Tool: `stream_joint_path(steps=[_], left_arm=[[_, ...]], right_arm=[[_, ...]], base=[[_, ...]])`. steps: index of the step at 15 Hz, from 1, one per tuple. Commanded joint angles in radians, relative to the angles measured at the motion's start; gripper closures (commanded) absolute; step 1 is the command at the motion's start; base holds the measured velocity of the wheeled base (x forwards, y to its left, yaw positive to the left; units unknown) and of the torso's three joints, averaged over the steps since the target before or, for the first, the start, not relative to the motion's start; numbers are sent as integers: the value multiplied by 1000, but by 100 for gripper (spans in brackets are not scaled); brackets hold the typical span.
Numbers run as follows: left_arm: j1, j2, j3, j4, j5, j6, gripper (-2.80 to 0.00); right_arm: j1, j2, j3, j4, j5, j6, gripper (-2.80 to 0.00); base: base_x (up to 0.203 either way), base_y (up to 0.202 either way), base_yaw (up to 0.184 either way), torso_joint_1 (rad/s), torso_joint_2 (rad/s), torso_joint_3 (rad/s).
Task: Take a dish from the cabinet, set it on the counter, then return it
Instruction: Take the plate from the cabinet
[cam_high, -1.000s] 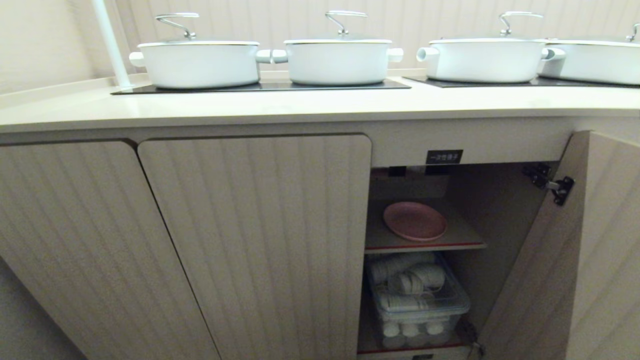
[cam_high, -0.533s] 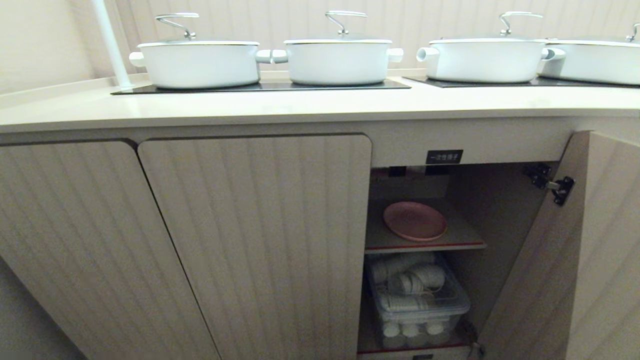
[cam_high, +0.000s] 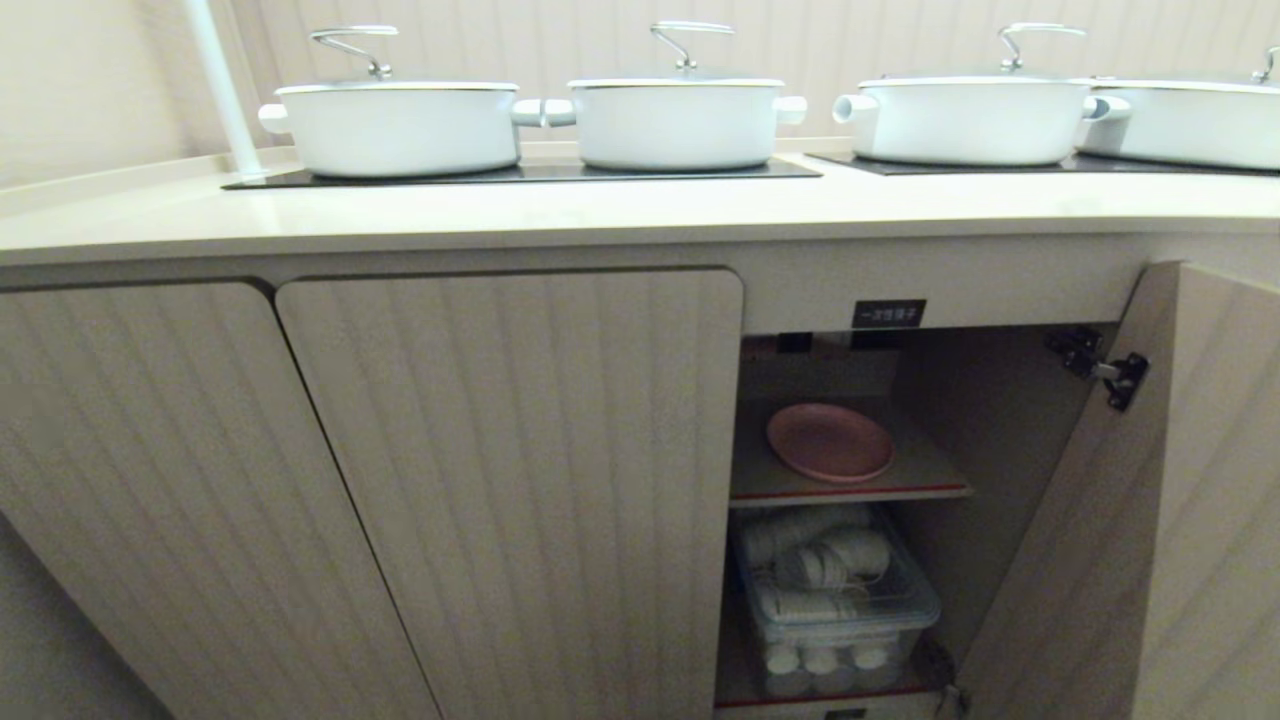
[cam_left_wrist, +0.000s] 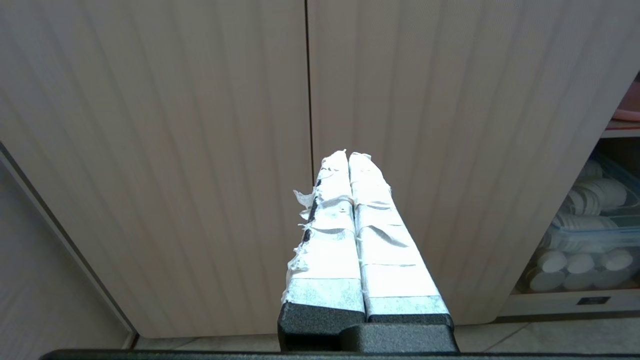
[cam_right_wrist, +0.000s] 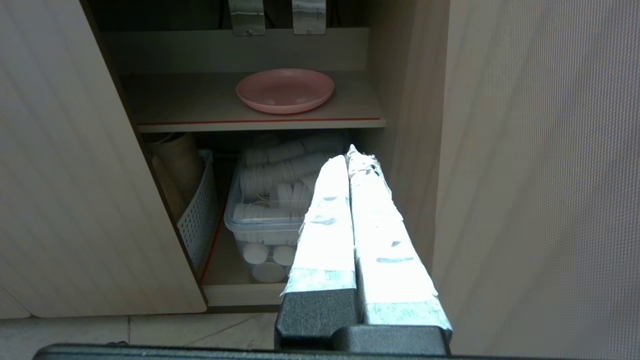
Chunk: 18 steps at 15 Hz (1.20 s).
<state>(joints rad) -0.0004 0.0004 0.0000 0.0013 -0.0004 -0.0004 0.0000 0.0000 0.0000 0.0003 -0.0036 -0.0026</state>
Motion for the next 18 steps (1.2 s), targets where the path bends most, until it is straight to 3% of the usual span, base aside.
stream_joint_path(steps=[1, 9, 12, 15, 18], left_arm=[[0, 0, 0, 0, 0, -1, 0], [0, 0, 0, 0, 0, -1, 0], [-1, 0, 0, 0, -1, -1, 0], [0, 0, 0, 0, -1, 0, 0], [0, 0, 0, 0, -1, -1, 0]], right_arm=[[0, 0, 0, 1, -1, -5, 0], [0, 0, -9, -14, 15, -33, 0], [0, 37, -135, 27, 120, -38, 0], [2, 243, -284, 51, 206, -57, 0], [4, 488, -398, 50, 330, -145, 0]], base=[[0, 0, 0, 0, 0, 0], [0, 0, 0, 0, 0, 0], [0, 0, 0, 0, 0, 0], [0, 0, 0, 0, 0, 0], [0, 0, 0, 0, 0, 0]])
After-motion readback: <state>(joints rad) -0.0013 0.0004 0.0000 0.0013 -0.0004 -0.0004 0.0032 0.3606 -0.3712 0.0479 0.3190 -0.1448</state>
